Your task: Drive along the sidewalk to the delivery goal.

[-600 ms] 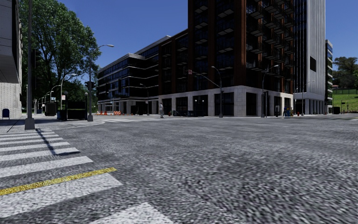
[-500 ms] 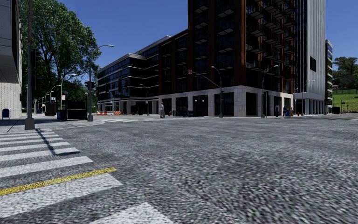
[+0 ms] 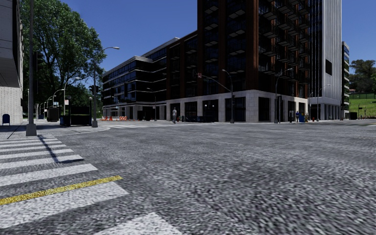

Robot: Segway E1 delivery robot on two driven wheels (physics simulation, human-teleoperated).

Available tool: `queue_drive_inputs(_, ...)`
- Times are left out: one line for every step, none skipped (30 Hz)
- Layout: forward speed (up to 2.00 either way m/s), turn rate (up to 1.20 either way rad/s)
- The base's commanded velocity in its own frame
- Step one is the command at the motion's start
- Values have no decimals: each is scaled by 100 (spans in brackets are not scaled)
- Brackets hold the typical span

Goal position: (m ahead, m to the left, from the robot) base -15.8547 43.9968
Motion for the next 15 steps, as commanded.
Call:
queue_drive_inputs(0, 0)
queue_drive_inputs(0, 0)
queue_drive_inputs(0, 0)
queue_drive_inputs(0, 0)
queue_drive_inputs(0, 0)
queue_drive_inputs(0, 0)
queue_drive_inputs(0, 0)
queue_drive_inputs(0, 0)
queue_drive_inputs(0, 0)
queue_drive_inputs(0, 0)
queue_drive_inputs(0, 0)
queue_drive_inputs(0, 0)
queue_drive_inputs(0, 7)
queue_drive_inputs(12, 24)
queue_drive_inputs(38, 39)
